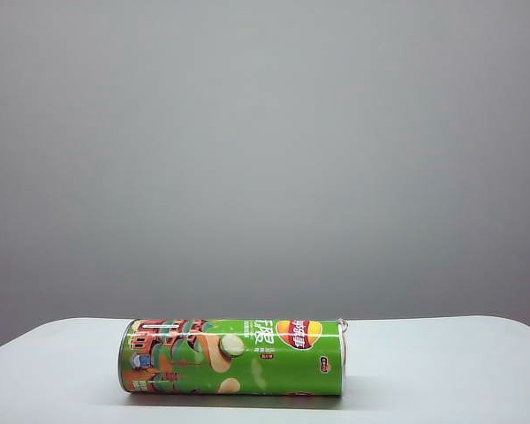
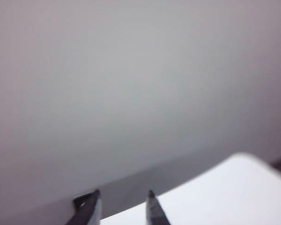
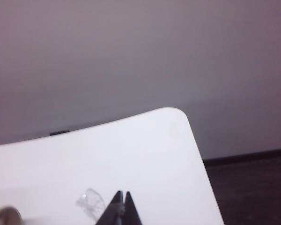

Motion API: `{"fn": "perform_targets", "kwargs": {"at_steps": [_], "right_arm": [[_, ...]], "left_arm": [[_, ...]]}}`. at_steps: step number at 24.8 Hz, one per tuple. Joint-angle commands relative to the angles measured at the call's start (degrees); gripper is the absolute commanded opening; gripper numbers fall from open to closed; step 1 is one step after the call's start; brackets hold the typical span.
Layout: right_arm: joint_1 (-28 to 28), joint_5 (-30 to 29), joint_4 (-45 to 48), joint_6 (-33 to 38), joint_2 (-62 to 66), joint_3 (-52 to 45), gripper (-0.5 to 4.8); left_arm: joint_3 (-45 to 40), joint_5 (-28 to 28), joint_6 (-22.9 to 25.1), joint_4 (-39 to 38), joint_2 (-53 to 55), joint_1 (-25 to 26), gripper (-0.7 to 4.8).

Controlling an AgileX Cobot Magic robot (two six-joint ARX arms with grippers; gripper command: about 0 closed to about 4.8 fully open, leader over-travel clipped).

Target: Pick up the green tub of chips from the desk, pull out the transparent container with the chips inside partially, and then place the chips back on the desk.

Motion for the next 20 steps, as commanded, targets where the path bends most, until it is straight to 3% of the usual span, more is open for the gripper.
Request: {"fn": "perform_targets", "kwargs": {"at_steps": [1, 3, 5, 6, 7, 9, 10, 12, 16, 20], "right_arm": [[0.02, 0.42, 0.98, 0.33, 3.34, 4.61, -0.05], [-0.07, -1.79, 0.92, 0.28, 8.87, 10.62, -0.05], [-0.15, -4.61, 0.39, 0.31, 12.63, 14.14, -0.05], [-1.01, -6.45, -1.46, 0.26, 16.94, 18.12, -0.05], [-1.62, -7.65, -2.14, 0.26, 18.93, 19.91, -0.05], [-4.68, -14.53, -2.86, 0.24, 25.46, 25.42, -0.05], [-7.23, -20.76, -2.73, 0.24, 28.63, 28.13, -0.05], [-12.11, -31.26, -2.86, 0.24, 34.05, 31.87, -0.05], [-22.51, -52.37, -2.84, 1.38, 46.16, 34.56, -0.05], [-25.68, -58.03, -2.99, 1.66, 55.21, 34.56, -0.05]], "left_arm": [[5.68, 5.68, 12.07, -4.28, 8.83, 0.0, 1.25], [11.58, 9.77, 18.14, -8.2, 18.05, 0.0, 1.25], [14.82, 9.9, 22.75, -12.31, 22.1, 0.0, 1.26], [18.25, 9.88, 28.41, -17.31, 25.88, -0.02, 1.29], [19.91, 9.86, 30.99, -19.96, 27.56, -0.04, 1.31], [23.45, 8.92, 35.28, -24.24, 31.71, -0.28, 1.31], [25.42, 8.33, 37.75, -26.47, 34.03, -0.48, 1.42], [28.15, 7.43, 41.22, -29.48, 37.13, -1.75, 1.98], [30.25, 5.11, 43.19, -30.36, 42.01, -4.39, 2.3], [30.25, 4.72, 44.63, -32.98, 47.28, -7.3, 2.5]]}}
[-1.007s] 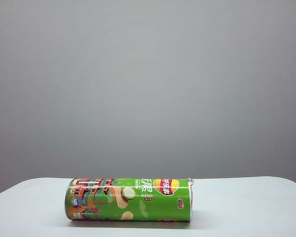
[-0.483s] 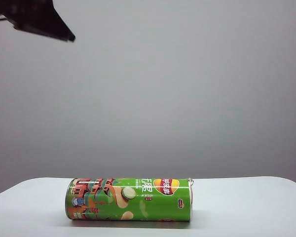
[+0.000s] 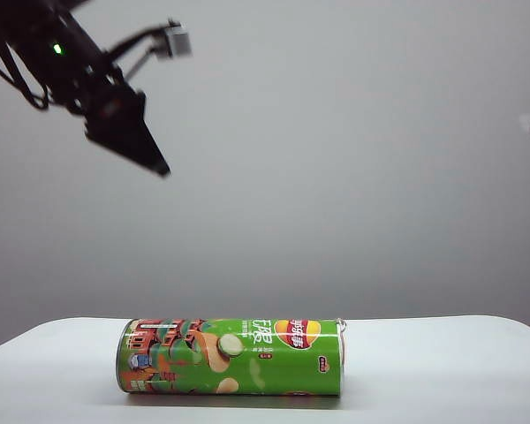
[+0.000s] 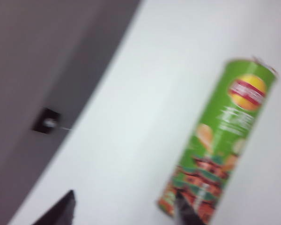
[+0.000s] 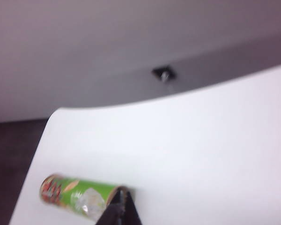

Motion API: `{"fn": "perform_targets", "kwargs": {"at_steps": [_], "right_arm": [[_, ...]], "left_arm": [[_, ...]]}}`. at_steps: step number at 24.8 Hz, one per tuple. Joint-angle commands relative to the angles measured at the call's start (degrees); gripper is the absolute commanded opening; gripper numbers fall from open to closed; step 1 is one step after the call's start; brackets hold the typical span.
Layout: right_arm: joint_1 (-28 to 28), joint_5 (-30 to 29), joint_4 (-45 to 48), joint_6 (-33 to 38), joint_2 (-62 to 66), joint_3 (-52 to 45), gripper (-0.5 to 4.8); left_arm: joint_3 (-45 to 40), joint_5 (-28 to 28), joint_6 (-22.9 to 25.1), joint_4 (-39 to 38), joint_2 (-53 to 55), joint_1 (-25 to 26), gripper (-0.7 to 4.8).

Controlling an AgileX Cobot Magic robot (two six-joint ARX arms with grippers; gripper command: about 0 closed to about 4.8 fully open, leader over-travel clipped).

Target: Pick up the green tub of chips from the desk, pull out the transparent container with the chips inside partially, and then place the chips back on the desk.

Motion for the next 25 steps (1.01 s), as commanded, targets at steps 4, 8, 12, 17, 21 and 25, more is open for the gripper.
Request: {"fn": "perform_targets", "kwargs": {"at_steps": [4, 8, 12, 17, 21, 25], "right_arm": [[-0.09, -3.5, 0.96, -1.81, 4.52, 0.33, -0.05], [0.15, -6.29, 0.96, -2.89, 5.09, 0.31, -0.05], [0.17, -9.53, 1.03, -2.89, 5.09, 0.31, -0.05], [0.2, -9.53, 0.85, -3.45, 5.51, 0.24, -0.05], [0.17, -9.55, -2.4, -5.92, 9.51, 0.24, -0.06], [0.2, -9.86, -5.35, -7.23, 14.38, 0.24, -0.05]], "left_arm": [[0.17, -6.67, 6.91, -0.92, 8.07, -6.49, 4.79], [0.26, -8.35, 8.39, -1.36, 13.66, -10.54, 4.79], [3.13, -9.66, 7.32, -3.82, 19.76, -11.21, 4.79], [7.63, -9.75, 7.61, -5.84, 25.44, -11.21, 4.79], [8.7, -9.31, 7.85, -6.1, 27.34, -11.23, 4.79], [8.7, -8.13, 7.78, -6.12, 27.85, -11.17, 4.79]]}}
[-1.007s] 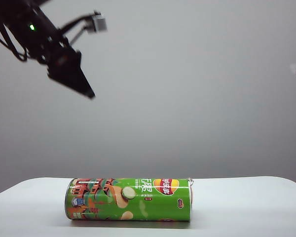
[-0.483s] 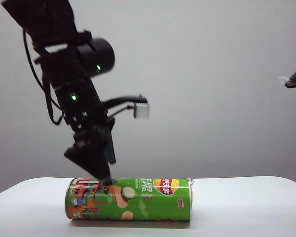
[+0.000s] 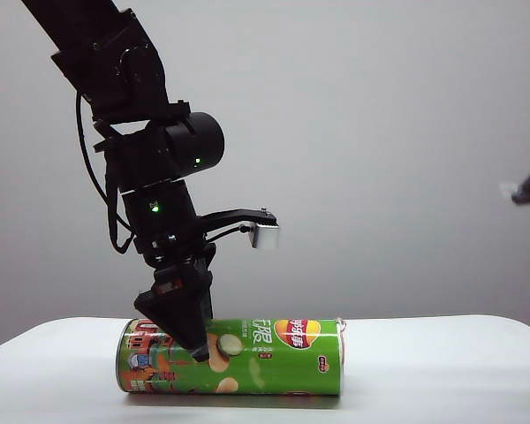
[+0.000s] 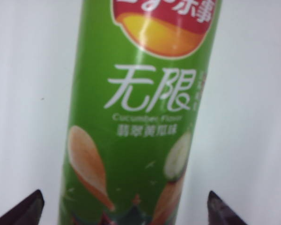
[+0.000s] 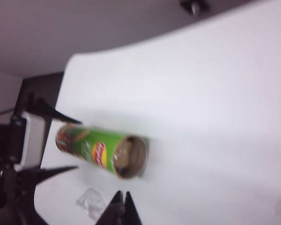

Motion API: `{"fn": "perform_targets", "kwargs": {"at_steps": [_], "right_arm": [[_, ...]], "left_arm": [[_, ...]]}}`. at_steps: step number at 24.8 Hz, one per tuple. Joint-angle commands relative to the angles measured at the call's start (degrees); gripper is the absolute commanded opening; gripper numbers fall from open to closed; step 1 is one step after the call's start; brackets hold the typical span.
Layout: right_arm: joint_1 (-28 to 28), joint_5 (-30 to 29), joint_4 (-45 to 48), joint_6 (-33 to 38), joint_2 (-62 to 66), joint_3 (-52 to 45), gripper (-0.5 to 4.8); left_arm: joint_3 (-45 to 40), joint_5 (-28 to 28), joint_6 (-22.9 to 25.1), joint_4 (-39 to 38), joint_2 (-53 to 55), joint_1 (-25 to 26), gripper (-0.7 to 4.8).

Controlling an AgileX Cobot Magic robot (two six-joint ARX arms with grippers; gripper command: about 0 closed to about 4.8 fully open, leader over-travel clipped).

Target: Pick up the green tub of chips from the desk, pull out the transparent container with the chips inside partially, and then place the chips back on the desk.

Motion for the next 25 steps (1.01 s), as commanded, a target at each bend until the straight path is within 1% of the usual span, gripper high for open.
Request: {"fn": "perform_targets", "kwargs": {"at_steps": [1, 6, 10, 16, 17, 19, 20, 21, 23, 25], "right_arm": [[0.07, -0.9, -1.7, -0.98, 2.27, 0.17, -0.05], [0.07, -3.3, -2.8, -1.27, 4.44, 0.2, -0.05], [0.07, -3.39, -2.19, -1.27, 4.44, 0.22, -0.05], [0.04, -3.32, -1.31, -1.25, 4.44, 0.22, -0.05], [0.04, -3.32, -1.11, -1.25, 4.44, 0.22, -0.05], [0.02, -3.15, -0.72, -1.25, 4.46, 0.22, -0.05], [0.02, -3.15, -0.46, -1.22, 4.46, 0.22, -0.05], [0.02, -3.15, -0.04, -1.22, 4.46, 0.22, -0.05], [0.02, -3.13, 0.42, -1.2, 4.46, 0.22, -0.05], [0.02, -3.13, 0.42, -1.2, 4.46, 0.22, -0.05]], "left_arm": [[0.17, 2.03, 0.22, -0.17, 0.37, 0.0, 4.79], [0.17, 2.84, -0.15, -0.04, 2.73, 0.0, 4.79], [0.17, 2.67, -0.15, 1.55, 5.05, -0.02, 4.79], [0.13, -4.59, -0.13, 7.19, 6.84, -0.02, 4.79], [0.13, -4.66, -0.07, 7.54, 6.84, -0.02, 4.37], [0.09, -4.57, 0.07, 7.41, 6.86, -0.02, 3.71], [0.09, -3.98, 0.22, 7.39, 6.97, -0.02, 3.56], [0.09, -3.39, 0.28, 7.37, 7.17, -0.02, 2.99], [0.09, -3.26, 0.31, 7.43, 7.21, -0.02, 2.11], [0.13, -0.81, 0.31, 6.97, 7.08, 0.0, 2.08]]}}
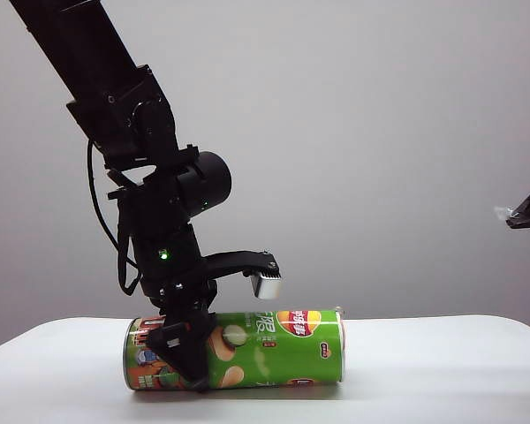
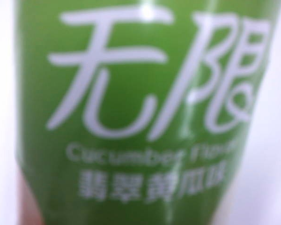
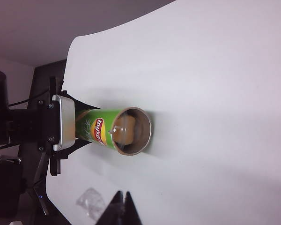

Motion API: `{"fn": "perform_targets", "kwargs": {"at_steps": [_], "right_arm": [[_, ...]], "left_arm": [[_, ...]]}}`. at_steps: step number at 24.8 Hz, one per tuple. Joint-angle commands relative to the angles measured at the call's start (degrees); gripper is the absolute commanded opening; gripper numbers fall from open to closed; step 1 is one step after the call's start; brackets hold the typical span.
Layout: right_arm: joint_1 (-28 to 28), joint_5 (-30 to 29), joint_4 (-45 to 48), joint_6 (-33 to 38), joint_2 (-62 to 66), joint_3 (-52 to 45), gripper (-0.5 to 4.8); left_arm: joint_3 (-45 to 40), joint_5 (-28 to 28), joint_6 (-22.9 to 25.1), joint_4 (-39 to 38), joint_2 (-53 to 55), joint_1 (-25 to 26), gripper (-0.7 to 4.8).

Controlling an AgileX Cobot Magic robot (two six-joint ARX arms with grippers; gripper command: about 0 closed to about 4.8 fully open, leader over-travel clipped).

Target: Pick up the green tub of chips from the desk, pull out the transparent container with the chips inside partially, and then place the chips back on the desk.

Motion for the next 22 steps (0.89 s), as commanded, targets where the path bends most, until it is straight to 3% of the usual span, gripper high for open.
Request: {"fn": "perform_targets", "kwargs": {"at_steps": [1, 3, 9, 12, 16, 22], "right_arm": [[0.0, -0.33, 0.87, -0.33, -0.13, 0.2, -0.05], [0.0, -0.57, 0.87, 0.39, -0.15, 0.26, -0.05], [-0.02, -10.4, 7.06, 9.18, -0.22, 0.28, -0.03], [0.04, -11.5, 8.57, 13.25, -0.52, 0.28, 0.69], [1.86, -19.87, 9.79, 13.68, -0.59, 0.28, 1.17], [10.32, -17.49, 9.88, 13.73, -0.55, 0.28, 1.18]], "left_arm": [[0.13, 3.74, 0.31, -0.9, 0.13, -0.04, 2.09], [1.14, 3.87, 0.5, -3.98, 0.13, -0.07, 2.09], [5.6, 7.69, 2.73, -13.11, -3.41, -0.09, 2.09], [7.26, 9.49, 3.48, -16.35, -9.27, -0.46, 2.09], [7.21, 9.81, 3.54, -17.11, -14.75, -2.19, 2.09], [7.21, 9.22, 3.67, -16.81, -15.1, -4.74, 2.09]]}}
